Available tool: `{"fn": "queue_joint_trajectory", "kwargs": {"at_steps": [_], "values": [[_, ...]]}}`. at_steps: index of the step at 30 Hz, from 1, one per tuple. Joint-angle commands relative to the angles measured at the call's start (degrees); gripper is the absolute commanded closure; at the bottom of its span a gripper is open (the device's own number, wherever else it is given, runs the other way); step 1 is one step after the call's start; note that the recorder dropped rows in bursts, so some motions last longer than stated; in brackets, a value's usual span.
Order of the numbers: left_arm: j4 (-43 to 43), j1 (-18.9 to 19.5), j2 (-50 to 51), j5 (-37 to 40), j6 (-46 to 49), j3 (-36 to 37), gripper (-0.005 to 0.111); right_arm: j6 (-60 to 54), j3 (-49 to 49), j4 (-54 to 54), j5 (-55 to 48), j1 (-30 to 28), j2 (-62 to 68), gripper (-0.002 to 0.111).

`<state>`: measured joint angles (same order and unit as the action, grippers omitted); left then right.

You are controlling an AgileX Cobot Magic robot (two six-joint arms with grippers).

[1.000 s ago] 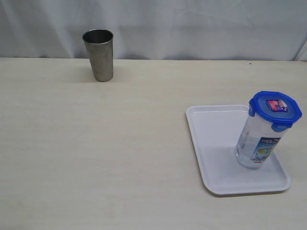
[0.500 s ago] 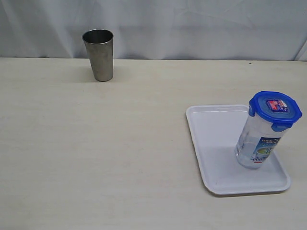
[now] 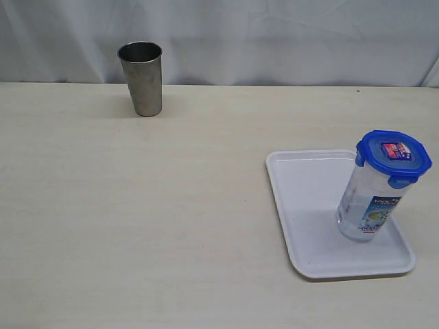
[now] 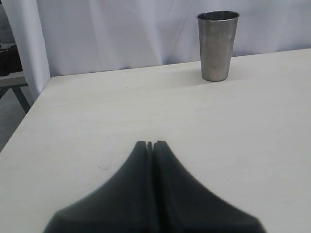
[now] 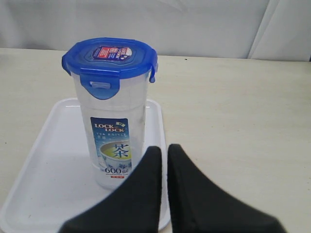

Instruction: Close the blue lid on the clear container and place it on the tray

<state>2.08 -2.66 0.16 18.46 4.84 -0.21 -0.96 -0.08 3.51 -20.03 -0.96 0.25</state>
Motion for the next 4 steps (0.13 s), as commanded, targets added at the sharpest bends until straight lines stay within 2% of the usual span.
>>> {"fn": "queue_joint_trajectory", "kwargs": {"at_steps": [1,4], "values": [[0.2,0.1,-0.2,-0.7,-0.2,0.2,0.107,0.2,0.1,0.1,0.2,-0.2,-0.3,0.104],[0.2,0.1,-0.2,-0.7,-0.2,0.2,0.107,0.2,0.1,0.1,0.2,-0.2,-0.3,0.104]]}}
